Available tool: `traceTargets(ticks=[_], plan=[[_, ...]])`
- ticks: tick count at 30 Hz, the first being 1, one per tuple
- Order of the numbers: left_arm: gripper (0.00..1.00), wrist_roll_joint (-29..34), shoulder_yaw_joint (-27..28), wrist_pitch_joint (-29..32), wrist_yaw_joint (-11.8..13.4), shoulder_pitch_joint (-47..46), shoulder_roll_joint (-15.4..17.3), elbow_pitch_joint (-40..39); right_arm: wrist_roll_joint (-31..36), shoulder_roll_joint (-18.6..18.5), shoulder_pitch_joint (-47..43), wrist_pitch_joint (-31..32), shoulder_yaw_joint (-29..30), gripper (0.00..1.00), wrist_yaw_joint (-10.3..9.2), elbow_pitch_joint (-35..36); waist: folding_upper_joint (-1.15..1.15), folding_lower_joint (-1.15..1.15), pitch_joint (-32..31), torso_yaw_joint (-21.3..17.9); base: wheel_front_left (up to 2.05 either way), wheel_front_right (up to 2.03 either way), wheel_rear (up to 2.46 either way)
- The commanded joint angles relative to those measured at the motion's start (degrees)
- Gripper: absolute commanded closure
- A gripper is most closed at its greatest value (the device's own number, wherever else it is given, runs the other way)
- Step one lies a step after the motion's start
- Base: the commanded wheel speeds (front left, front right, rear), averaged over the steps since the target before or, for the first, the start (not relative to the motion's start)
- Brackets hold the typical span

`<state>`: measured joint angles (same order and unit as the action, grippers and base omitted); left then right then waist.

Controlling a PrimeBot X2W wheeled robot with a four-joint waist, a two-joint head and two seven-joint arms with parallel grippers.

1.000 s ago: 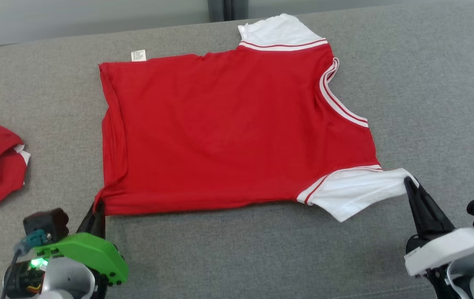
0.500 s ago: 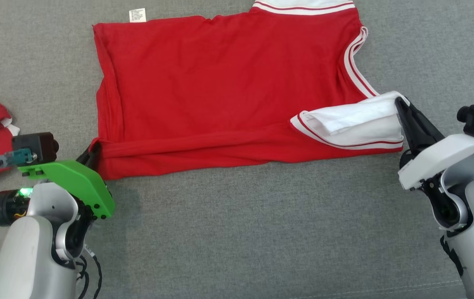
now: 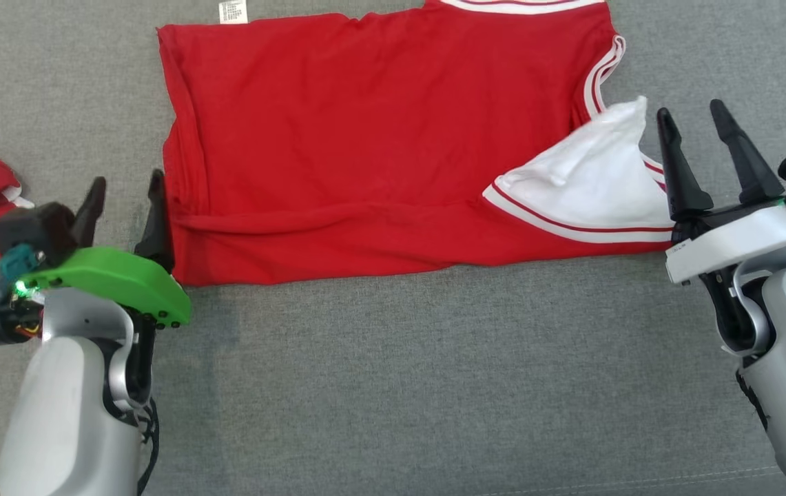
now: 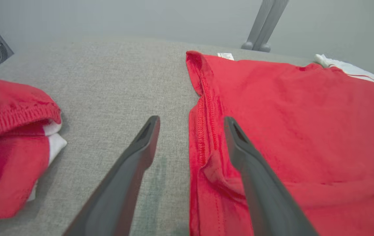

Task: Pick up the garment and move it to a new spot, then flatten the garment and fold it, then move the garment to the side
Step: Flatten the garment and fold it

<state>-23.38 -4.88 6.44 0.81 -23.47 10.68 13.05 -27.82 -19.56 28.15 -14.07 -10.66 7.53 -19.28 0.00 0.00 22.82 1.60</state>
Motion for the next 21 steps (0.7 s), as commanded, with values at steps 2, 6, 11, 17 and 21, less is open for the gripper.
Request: traceTargets(ticks=[2,6,11,17,21], plan=[[0.00,2.47,-0.18,-6.05,1.29,2.28,-0.72,-0.76,2.81,0.33,-2.31,-0.94,1.84,0.00,-0.08,1.95,0.00,0.00,-0.98,-0.14,0.00,0.00,0.00],[0.00,5.69,-0.79,-14.59,3.21,5.17,-1.61,-1.83,6.46,2.09,-6.70,-1.11,5.81,0.00,-0.08,7.99,0.00,0.00,-2.40,-0.35,0.00,0.00,0.00],[0.00,8.34,-1.61,-19.38,4.80,9.74,-1.79,-3.77,9.26,4.72,-14.25,-1.14,8.68,0.00,-0.08,14.23,0.00,0.00,-4.73,-1.04,0.00,0.00,0.00],[0.00,9.51,-2.27,-20.60,5.59,15.02,-1.58,-5.91,10.94,7.08,-21.75,-1.15,9.94,0.00,-0.08,17.98,0.00,0.00,-7.13,-1.84,0.00,0.00,0.00],[0.00,9.31,-2.36,-20.58,5.94,17.13,-1.53,-6.64,11.32,7.54,-24.21,-1.16,10.01,0.00,-0.08,18.61,0.00,0.00,-8.01,-2.32,0.00,0.00,0.00]])
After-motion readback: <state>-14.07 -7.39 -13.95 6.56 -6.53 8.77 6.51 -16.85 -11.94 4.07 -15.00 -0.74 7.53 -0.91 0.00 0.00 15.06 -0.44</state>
